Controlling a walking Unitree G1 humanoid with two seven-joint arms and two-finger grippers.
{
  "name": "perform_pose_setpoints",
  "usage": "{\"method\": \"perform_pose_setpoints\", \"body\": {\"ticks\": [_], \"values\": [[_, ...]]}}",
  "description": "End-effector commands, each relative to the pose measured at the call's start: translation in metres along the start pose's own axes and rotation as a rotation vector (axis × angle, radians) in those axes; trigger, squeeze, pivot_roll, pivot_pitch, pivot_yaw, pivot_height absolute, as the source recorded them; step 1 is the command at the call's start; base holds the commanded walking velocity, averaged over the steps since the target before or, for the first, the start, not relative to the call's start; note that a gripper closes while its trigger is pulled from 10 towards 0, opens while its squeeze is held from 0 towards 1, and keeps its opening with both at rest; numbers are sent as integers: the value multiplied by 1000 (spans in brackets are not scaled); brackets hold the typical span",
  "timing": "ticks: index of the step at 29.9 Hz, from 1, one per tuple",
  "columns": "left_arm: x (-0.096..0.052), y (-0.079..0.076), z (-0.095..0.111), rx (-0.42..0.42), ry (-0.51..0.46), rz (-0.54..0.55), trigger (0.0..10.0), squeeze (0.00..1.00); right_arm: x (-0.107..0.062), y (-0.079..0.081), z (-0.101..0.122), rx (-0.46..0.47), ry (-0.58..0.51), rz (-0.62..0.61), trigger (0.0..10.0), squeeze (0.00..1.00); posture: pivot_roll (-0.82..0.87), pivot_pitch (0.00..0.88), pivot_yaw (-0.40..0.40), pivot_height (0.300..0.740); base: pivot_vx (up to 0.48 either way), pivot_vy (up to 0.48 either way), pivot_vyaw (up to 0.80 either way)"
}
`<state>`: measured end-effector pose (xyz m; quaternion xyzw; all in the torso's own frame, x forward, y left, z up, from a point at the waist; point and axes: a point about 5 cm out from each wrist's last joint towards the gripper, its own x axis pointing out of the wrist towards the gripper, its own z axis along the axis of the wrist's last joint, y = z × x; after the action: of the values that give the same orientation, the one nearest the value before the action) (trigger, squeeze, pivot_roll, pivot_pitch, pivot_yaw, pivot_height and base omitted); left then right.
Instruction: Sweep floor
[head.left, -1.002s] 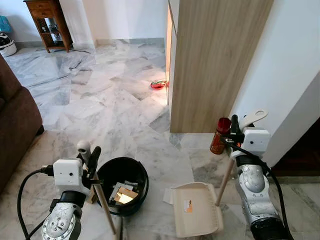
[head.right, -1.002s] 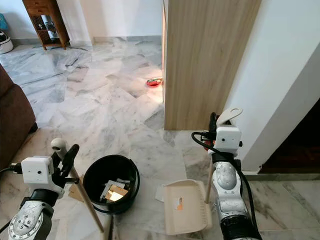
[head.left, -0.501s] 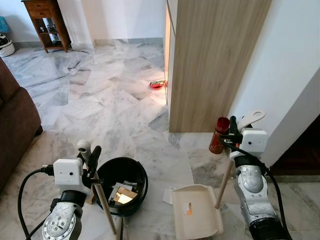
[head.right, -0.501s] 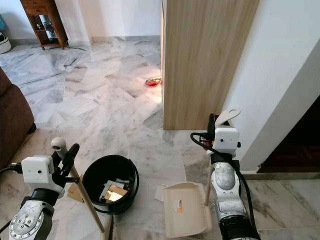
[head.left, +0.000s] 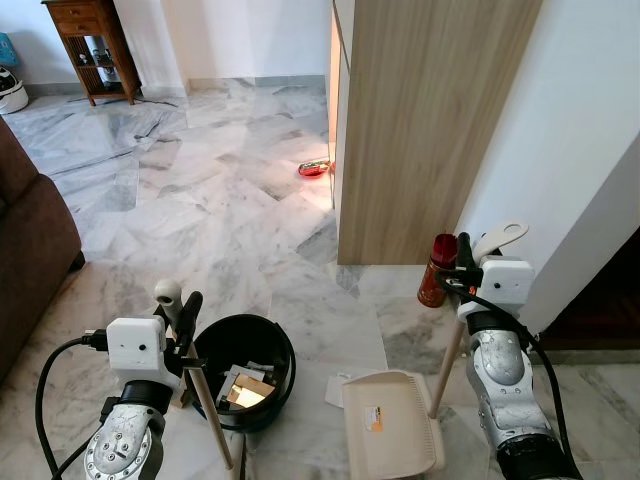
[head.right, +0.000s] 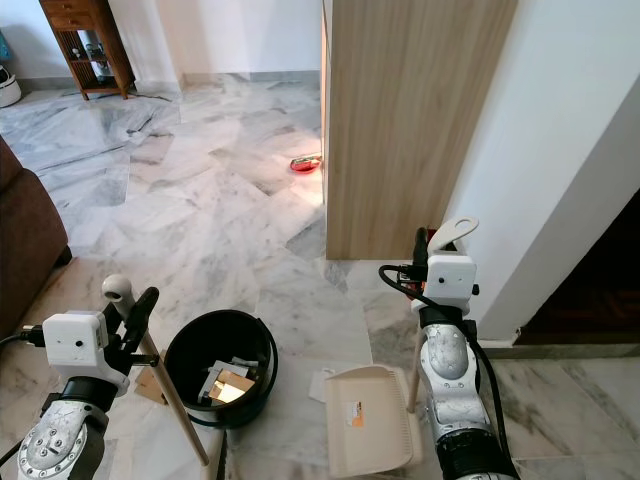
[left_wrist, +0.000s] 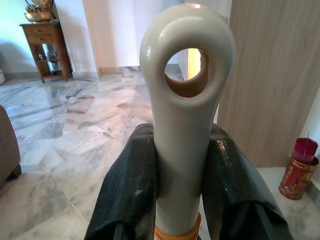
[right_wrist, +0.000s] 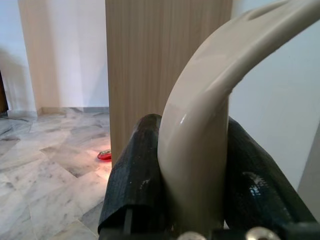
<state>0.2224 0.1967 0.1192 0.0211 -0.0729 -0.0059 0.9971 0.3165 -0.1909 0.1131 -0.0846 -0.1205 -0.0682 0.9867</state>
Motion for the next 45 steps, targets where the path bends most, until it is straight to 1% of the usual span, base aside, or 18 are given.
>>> {"method": "perform_pose_setpoints", "body": {"ticks": [1, 15, 25, 34, 37, 41, 45], "values": [[4, -1, 15, 11, -74, -5, 10000, 0, 6, -1, 7, 13, -36, -6, 10000, 0, 153, 48, 18, 740, -281, 0, 0], [3, -1, 16, 10, -77, -1, 10000, 0, 7, 0, 7, 14, -33, 2, 10000, 0, 152, 48, 13, 740, -272, 0, 0], [4, 0, 15, 18, -72, 9, 10000, 0, 7, 3, 7, 18, -30, 11, 10000, 0, 156, 48, 11, 740, 0, 0, 0], [4, 0, 14, 5, -60, 14, 10000, 0, 7, 4, 5, 9, -25, 19, 10000, 0, 155, 46, 11, 740, 0, 0, 0], [4, 0, 14, 4, -59, 15, 10000, 0, 8, 4, 5, 25, -24, 17, 10000, 0, 155, 46, 11, 740, 0, 0, 0], [4, 0, 14, 3, -59, 12, 10000, 0, 9, 5, 5, 29, -16, 18, 10000, 0, 158, 40, 11, 740, 0, 272, 0], [4, 0, 13, 6, -59, 7, 10000, 0, 10, 6, 5, 21, -16, 23, 10000, 0, 157, 25, 12, 740, 0, 290, -600]]}}
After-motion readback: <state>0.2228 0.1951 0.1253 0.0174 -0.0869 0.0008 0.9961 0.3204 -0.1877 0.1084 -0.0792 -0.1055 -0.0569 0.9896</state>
